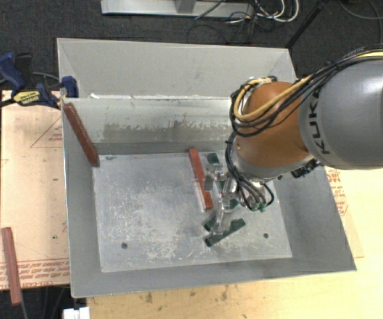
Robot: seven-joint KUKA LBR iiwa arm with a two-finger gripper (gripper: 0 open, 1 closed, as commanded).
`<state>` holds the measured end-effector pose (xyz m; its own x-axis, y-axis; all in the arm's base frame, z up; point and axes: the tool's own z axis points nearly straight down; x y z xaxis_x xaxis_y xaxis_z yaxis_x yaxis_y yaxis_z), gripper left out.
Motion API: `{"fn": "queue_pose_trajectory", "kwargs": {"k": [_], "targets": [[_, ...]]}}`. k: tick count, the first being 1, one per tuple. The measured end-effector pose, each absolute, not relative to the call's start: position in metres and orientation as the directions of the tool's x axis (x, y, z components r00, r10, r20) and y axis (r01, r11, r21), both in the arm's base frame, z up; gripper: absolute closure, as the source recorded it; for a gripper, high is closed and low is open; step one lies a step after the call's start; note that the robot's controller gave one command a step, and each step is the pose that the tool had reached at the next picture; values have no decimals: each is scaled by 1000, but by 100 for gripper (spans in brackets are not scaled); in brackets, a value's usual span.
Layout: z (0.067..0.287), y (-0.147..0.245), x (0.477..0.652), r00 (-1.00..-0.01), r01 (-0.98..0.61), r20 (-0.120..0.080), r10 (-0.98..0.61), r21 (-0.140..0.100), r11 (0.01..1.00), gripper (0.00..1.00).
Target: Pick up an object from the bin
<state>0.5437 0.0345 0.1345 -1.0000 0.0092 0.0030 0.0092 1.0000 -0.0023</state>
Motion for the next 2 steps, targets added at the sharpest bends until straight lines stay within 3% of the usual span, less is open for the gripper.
{"fn": "queue_pose_trajectory", "kwargs": {"k": [1, 2], "targets": [[105, -18, 487, -966, -260, 5, -260, 0, 966, 0], [70, -51, 538, -991, -134, -6, -134, 1, 991, 0]]}}
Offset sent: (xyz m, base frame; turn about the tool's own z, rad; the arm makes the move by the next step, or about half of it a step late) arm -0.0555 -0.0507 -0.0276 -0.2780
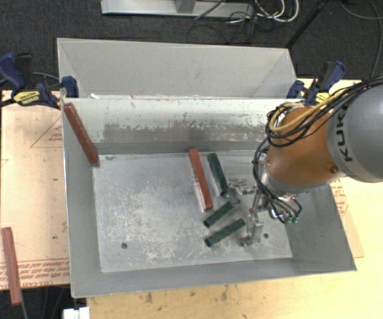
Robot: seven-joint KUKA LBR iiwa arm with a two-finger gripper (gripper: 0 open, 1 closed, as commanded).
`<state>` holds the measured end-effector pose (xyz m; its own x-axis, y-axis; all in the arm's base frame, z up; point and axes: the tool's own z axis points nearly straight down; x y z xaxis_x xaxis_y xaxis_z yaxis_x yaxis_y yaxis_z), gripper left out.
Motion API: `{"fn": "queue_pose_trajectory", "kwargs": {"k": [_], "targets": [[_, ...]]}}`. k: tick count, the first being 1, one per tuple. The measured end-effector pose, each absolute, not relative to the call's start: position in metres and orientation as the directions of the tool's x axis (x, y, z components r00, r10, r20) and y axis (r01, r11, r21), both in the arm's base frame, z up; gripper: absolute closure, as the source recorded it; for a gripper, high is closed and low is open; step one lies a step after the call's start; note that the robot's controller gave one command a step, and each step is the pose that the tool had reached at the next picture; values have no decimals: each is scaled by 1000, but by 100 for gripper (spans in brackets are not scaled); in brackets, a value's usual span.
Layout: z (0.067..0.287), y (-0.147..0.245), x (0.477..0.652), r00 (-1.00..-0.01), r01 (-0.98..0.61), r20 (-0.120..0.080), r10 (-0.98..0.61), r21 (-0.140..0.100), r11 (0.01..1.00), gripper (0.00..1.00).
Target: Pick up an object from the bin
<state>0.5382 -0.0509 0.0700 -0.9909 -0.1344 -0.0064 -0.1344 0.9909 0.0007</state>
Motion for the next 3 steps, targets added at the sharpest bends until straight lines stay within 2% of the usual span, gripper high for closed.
{"fn": "queue_pose_trajectory", "kwargs": {"k": [1, 2, 3], "targets": [[74, -51, 540, -991, -133, -12, -133, -1, 991, 100], [194, -47, 552, -989, -145, -12, -145, -2, 989, 100], [314, -37, 555, -990, -138, -13, -138, -2, 990, 100]]}}
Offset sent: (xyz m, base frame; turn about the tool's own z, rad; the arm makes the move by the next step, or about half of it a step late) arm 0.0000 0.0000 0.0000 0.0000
